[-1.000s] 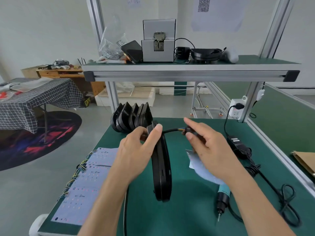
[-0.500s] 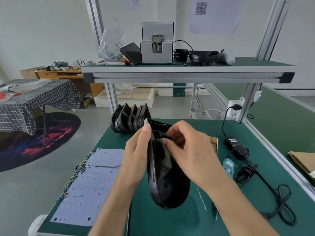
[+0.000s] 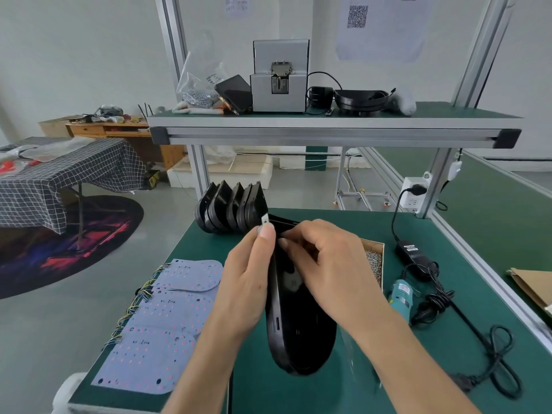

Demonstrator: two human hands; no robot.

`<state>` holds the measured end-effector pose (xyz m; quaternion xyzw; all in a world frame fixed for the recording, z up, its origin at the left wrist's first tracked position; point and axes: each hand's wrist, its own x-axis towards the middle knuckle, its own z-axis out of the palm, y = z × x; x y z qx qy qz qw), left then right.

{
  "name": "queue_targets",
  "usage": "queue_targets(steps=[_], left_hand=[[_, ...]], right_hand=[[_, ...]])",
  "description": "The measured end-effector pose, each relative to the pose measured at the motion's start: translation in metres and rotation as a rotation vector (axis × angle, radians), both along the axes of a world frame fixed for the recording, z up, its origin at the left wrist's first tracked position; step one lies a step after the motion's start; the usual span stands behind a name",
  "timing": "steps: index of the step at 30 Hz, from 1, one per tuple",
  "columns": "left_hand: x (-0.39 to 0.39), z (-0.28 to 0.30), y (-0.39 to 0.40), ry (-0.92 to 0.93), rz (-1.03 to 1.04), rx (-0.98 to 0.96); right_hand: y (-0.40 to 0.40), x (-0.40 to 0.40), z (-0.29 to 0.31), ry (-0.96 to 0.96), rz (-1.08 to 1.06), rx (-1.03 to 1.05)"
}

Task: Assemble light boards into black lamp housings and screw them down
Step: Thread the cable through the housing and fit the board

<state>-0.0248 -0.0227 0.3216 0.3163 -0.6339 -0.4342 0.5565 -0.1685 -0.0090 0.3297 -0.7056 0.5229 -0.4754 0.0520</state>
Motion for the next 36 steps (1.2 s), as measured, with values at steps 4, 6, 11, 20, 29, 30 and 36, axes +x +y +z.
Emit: queue_targets(steps=[4, 6, 11, 20, 29, 30, 36], left_hand=[[0.004, 0.0, 0.001, 0.007, 0.016, 0.012], [0.004, 0.0, 0.001, 0.001, 0.016, 0.017], [0.004, 0.0, 0.001, -0.033, 0.043, -0.019], [0.005, 0.001, 0.004, -0.034, -0.02, -0.024], [0.006, -0.005, 0.005, 0.0, 0.001, -0.037], [0.006, -0.006, 0.005, 0.002, 0.019, -0.043], [0.01, -0.002, 0.006, -0.029, 0.002, -0.083]], right_hand=[[0.003, -0.005, 0.0, 0.068, 0.087, 0.061], [0.003, -0.007, 0.002, 0.06, 0.101, 0.065], [0.006, -0.004, 0.006, 0.071, 0.083, 0.055], [0.009, -0.002, 0.011, 0.35, 0.062, 0.078], [0.014, -0.002, 0.003, -0.112, -0.028, 0.086], [0.016, -0.002, 0.004, -0.101, 0.0, 0.083], [0.013, -0.006, 0.005, -0.108, 0.07, 0.083]])
